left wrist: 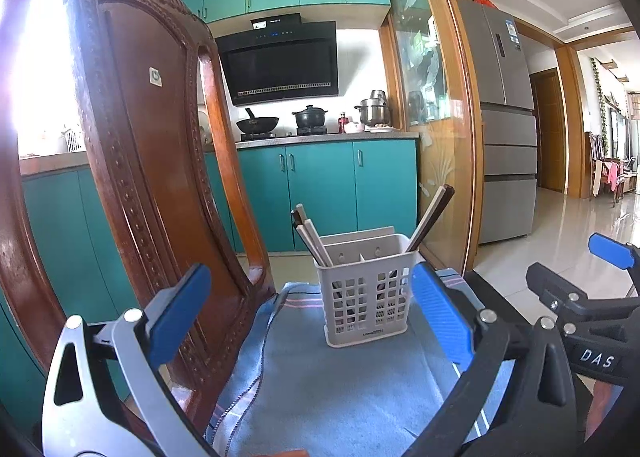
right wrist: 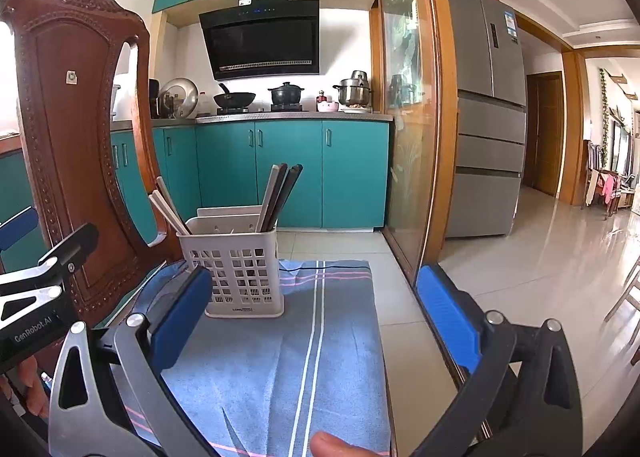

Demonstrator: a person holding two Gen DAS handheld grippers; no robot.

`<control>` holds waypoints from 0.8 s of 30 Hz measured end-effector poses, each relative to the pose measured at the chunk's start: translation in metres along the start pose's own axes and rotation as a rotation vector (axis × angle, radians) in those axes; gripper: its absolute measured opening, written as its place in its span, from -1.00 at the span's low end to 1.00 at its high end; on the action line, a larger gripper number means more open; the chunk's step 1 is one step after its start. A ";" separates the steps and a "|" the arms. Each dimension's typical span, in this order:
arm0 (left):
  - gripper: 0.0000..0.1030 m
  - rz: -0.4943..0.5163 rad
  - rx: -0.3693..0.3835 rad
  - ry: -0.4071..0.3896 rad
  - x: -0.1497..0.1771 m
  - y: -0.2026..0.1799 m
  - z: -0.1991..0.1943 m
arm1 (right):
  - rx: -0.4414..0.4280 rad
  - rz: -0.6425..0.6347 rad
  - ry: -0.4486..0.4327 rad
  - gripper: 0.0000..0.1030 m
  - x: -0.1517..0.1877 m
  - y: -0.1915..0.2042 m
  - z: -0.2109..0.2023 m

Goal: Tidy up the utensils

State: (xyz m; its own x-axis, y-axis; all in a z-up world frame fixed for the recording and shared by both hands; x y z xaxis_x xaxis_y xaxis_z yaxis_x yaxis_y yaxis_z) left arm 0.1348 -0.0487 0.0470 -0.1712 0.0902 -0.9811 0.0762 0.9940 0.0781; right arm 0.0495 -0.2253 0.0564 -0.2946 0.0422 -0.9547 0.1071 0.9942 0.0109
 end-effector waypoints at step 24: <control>0.94 -0.013 -0.005 0.015 0.002 0.001 0.002 | -0.001 -0.022 0.007 0.94 0.004 0.002 0.003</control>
State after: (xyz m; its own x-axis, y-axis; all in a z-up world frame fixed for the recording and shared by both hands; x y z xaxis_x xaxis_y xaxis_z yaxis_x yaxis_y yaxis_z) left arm 0.1364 -0.0479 0.0446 -0.1870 0.0780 -0.9793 0.0687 0.9954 0.0662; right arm 0.0513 -0.2230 0.0516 -0.3030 0.0212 -0.9527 0.1000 0.9949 -0.0097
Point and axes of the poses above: each gripper's, at about its wrist camera, not at the fingertips, and z roughly the way its jaws point, y to its left, x to its underside, the point moved 10 cm from there along z, roughly the way its jaws point, and after that the axes turned 1 degree about -x, right-handed, at the moved point
